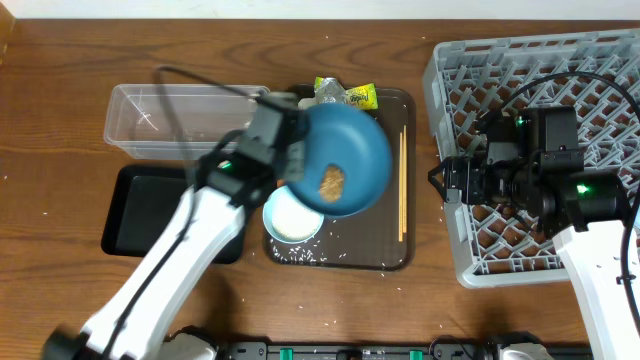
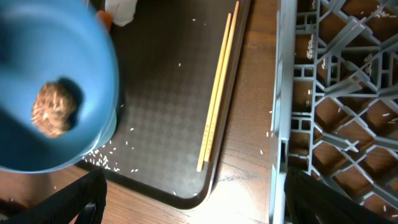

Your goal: Sort waste into correct bins and load items into the dishwasher rack

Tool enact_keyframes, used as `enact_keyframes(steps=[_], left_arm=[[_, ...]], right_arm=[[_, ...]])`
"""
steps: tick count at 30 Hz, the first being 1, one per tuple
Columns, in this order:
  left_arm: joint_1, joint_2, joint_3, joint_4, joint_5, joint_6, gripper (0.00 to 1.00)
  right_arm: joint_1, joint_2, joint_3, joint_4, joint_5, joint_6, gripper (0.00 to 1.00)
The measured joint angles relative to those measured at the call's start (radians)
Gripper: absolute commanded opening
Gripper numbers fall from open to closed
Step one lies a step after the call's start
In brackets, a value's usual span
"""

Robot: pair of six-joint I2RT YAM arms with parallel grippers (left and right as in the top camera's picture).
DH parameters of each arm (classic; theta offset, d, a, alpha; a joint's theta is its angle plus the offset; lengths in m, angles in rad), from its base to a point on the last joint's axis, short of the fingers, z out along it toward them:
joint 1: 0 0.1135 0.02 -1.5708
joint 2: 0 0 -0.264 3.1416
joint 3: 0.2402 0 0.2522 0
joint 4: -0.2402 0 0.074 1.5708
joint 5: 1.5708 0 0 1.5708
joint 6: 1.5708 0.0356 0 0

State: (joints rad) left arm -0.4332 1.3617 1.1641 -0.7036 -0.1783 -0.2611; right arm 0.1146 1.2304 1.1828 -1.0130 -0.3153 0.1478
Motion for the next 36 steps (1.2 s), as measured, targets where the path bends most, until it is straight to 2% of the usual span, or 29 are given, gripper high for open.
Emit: enact_keyframes(steps=[4, 9, 14, 17, 24, 29, 36], left_arm=[[0.044, -0.115, 0.000, -0.179, -0.198, 0.000, 0.06], [0.060, -0.218, 0.000, -0.306, -0.473, 0.000, 0.06], [0.060, -0.215, 0.000, -0.435, -0.693, -0.013, 0.06], [0.060, -0.174, 0.000, -0.459, -0.795, -0.043, 0.06], [0.060, -0.027, 0.000, -0.475, -0.979, -0.071, 0.06], [0.060, 0.052, 0.000, -0.522, -1.057, -0.079, 0.06], [0.059, 0.067, 0.000, -0.586, -1.114, -0.080, 0.06]], right_arm=[[0.000, 0.000, 0.000, 0.000, 0.002, 0.000, 0.84], [0.000, 0.000, 0.000, 0.000, 0.001, 0.000, 0.85], [0.000, 0.000, 0.000, 0.004, 0.002, 0.000, 0.85], [0.000, 0.000, 0.000, 0.005, 0.001, 0.000, 0.85], [0.000, 0.000, 0.000, 0.004, 0.001, 0.000, 0.85], [0.000, 0.000, 0.000, 0.005, 0.001, 0.000, 0.85], [0.000, 0.000, 0.000, 0.005, 0.002, 0.000, 0.85]])
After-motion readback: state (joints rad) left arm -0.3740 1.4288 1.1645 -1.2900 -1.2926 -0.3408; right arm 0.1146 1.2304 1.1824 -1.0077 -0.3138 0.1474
